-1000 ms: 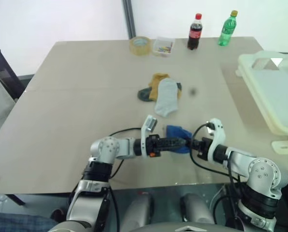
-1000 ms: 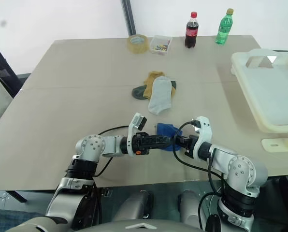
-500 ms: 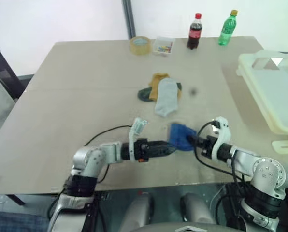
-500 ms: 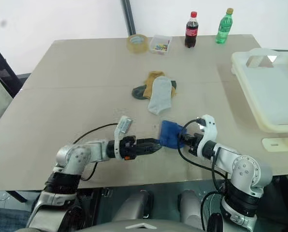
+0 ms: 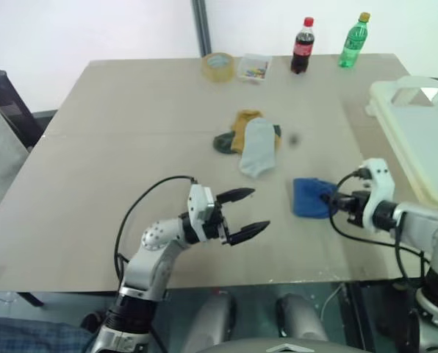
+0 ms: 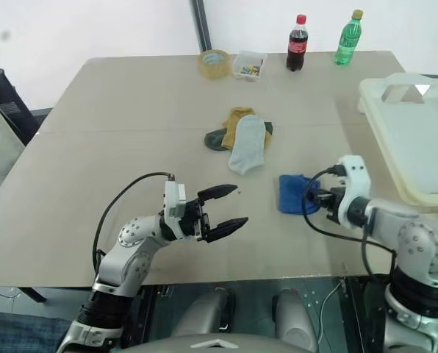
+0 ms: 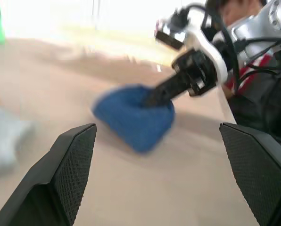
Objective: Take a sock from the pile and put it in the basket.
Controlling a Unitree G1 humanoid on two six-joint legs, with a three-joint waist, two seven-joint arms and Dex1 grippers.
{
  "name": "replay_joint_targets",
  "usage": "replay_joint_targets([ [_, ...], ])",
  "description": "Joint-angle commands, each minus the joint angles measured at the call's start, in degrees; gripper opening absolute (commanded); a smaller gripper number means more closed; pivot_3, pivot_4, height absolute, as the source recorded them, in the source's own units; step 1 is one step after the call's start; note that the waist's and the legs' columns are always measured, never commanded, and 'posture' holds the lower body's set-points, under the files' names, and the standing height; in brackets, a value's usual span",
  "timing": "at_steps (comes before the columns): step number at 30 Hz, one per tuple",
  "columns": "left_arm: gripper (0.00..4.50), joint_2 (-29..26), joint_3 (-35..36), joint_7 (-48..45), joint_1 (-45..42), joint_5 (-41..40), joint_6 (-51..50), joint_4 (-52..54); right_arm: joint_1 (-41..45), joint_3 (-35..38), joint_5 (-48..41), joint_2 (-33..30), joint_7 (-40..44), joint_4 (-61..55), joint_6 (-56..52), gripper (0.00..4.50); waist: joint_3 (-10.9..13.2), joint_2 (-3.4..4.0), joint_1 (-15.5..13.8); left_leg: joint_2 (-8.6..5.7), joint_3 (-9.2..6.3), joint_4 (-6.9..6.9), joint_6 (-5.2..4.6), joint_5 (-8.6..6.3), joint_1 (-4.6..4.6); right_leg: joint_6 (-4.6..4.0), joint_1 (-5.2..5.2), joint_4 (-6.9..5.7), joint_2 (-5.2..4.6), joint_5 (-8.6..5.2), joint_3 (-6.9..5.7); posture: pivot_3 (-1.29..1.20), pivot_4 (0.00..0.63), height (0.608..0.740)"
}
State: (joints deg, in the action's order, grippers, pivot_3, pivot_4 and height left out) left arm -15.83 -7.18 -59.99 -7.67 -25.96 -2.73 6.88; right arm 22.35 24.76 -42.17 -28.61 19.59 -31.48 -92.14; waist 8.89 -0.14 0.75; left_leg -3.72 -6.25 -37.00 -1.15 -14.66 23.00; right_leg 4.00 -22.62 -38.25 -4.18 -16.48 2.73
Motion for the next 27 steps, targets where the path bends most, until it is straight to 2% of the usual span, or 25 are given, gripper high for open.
replay_joint_targets([
  [1,4.5,1.5,0.0,-1.2,-0.6,0.0,5.3,-1.0,4.5,2.7,-7.1,-8.7,2.3,1.1,-0.4,0.03,0.0,0.01,0.0,0.0,-0.01,0.0,-0.01,0.0,0.0,0.0,0.01,0.0,0.02,0.0,-0.01,0.0,0.15,0.74],
  [7,4.5,4.4,-1.6,-1.0,-3.8,0.3,8.3,-2.9,10.8,4.3,-12.1,-29.5,0.9,15.1,-0.4,0.03,0.1,0.01,-0.5,-0.06,-0.13,-0.19,-0.08,-0.02,0.06,0.01,0.16,0.02,0.12,0.0,-0.23,0.0,0.15,0.74],
  [11,4.5,7.0,-2.0,0.8,-7.9,0.4,8.1,-4.8,14.5,4.4,-6.4,-37.3,1.9,26.9,1.1,0.03,0.1,0.0,-0.5,-0.06,-0.05,-0.31,-0.19,-0.08,0.12,0.03,0.19,0.05,0.14,0.01,-0.21,0.0,0.15,0.74],
  [16,4.5,9.5,-1.8,2.9,-12.6,0.0,7.1,-6.4,17.0,0.5,1.2,-41.8,6.2,43.5,11.8,0.03,0.1,-0.02,-0.1,-0.04,0.05,-0.32,-0.23,-0.1,0.12,0.04,0.22,0.11,0.16,0.01,-0.17,0.0,0.15,0.74],
  [22,4.5,10.0,-2.0,3.8,-14.7,0.0,6.7,-7.1,22.5,-4.2,9.1,-39.4,8.3,61.5,22.6,0.03,0.1,0.0,0.2,0.02,0.31,-0.3,-0.24,-0.1,0.05,0.05,0.19,0.09,0.24,0.02,0.05,0.0,0.15,0.74],
  [23,4.5,10.0,-2.0,3.9,-14.9,0.1,6.7,-7.1,23.0,-5.5,10.7,-39.0,8.9,63.6,25.0,0.89,0.1,0.0,0.1,0.03,0.34,-0.3,-0.23,-0.1,0.04,0.05,0.17,0.09,0.25,0.02,0.09,0.0,0.15,0.74],
  [27,4.5,10.1,-1.9,4.7,-15.1,-0.4,5.8,-6.5,22.5,-9.7,15.6,-37.7,12.1,65.9,32.6,2.66,0.1,0.01,0.0,0.02,0.37,-0.31,-0.12,-0.04,0.05,0.05,0.15,0.09,0.26,0.02,0.12,0.0,0.15,0.74],
])
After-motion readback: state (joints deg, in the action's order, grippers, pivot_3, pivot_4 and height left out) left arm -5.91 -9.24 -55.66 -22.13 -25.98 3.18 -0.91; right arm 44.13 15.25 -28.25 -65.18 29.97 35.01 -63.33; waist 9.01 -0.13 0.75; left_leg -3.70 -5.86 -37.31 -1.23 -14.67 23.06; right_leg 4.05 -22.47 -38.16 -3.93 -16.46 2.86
